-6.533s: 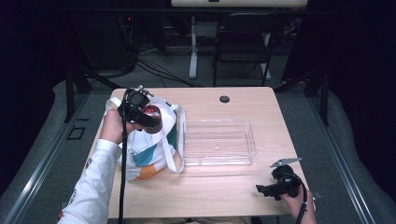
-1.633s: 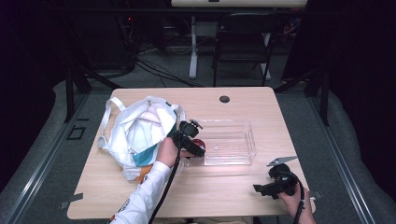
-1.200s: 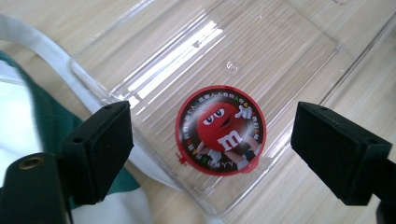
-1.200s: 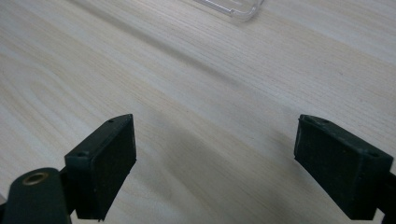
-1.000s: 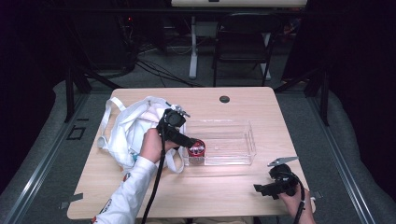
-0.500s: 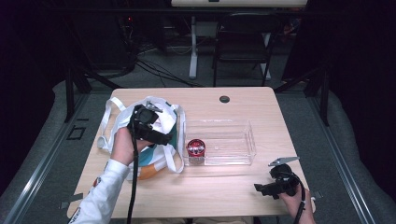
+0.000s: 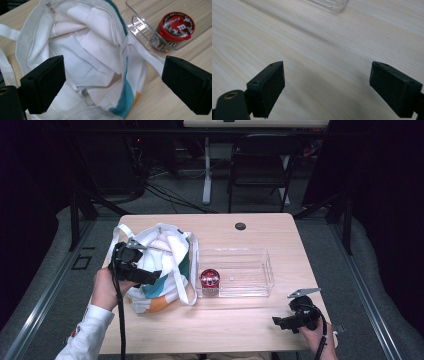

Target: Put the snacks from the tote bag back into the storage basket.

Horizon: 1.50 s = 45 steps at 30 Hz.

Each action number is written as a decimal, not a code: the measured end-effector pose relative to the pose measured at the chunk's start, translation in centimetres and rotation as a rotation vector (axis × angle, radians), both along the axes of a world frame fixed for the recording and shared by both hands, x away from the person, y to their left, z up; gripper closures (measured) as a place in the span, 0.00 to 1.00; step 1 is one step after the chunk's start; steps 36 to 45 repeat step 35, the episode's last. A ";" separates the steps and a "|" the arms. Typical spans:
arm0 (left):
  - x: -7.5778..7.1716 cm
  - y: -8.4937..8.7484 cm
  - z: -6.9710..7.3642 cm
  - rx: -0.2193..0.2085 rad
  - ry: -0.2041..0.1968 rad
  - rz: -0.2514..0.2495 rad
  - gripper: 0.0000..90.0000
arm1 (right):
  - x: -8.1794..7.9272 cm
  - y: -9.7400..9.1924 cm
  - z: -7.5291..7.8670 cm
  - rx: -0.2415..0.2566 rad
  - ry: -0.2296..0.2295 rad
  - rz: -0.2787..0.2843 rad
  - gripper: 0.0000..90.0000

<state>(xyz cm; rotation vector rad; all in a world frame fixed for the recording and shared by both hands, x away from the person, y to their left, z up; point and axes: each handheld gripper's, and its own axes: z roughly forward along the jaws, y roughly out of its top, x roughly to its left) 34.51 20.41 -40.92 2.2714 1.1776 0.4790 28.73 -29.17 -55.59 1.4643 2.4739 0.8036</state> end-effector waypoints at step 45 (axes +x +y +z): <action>-4.8 6.0 -9.3 -0.076 0.061 0.030 0.00 | 0.1 0.4 -0.3 -0.023 0.002 0.009 0.14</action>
